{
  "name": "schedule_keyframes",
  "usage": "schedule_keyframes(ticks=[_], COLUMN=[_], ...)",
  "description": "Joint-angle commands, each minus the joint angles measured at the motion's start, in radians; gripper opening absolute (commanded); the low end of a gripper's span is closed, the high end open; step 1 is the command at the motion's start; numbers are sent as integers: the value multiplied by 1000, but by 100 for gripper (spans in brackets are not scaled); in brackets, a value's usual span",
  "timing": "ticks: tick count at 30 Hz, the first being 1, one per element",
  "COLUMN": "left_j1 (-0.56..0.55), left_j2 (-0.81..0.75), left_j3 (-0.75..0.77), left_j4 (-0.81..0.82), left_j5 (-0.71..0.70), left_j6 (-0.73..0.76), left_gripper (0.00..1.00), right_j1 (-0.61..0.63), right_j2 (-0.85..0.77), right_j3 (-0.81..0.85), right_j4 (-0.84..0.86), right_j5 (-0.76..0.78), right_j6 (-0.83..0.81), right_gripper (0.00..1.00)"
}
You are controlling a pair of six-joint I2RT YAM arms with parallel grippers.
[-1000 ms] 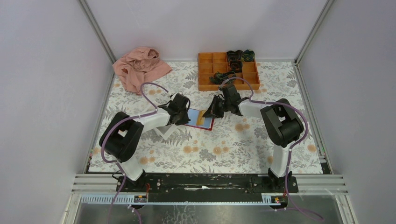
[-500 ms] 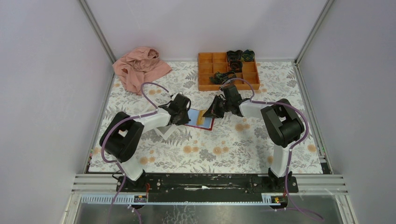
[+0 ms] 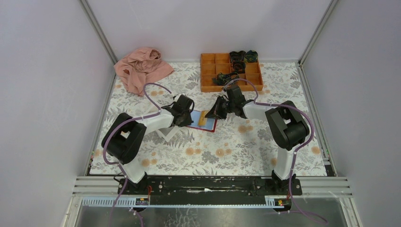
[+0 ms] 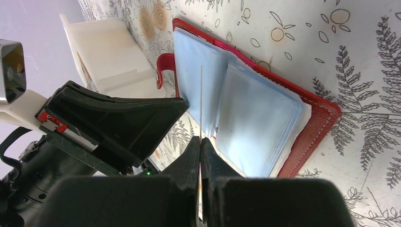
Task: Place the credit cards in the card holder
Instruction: Insert the credit card into the card holder.
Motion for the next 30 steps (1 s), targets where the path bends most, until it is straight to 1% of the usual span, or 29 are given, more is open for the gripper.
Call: schedule_keyframes(ticks=[1, 22, 30], left_j1=[-13, -20, -20], left_j2=[27, 44, 47], left_j3=[13, 33, 35], left_j4=[-51, -75, -76], left_j5=[-19, -27, -29], left_j6=[-10, 0, 1], left_gripper=[0, 0, 0], right_j1=[-5, -5, -6], right_j2=[-55, -9, -7], right_j3=[-9, -50, -52], right_j4=[27, 124, 115], right_j5=[-17, -27, -24], right_j6=[2, 49, 44], right_gripper=[0, 0, 0])
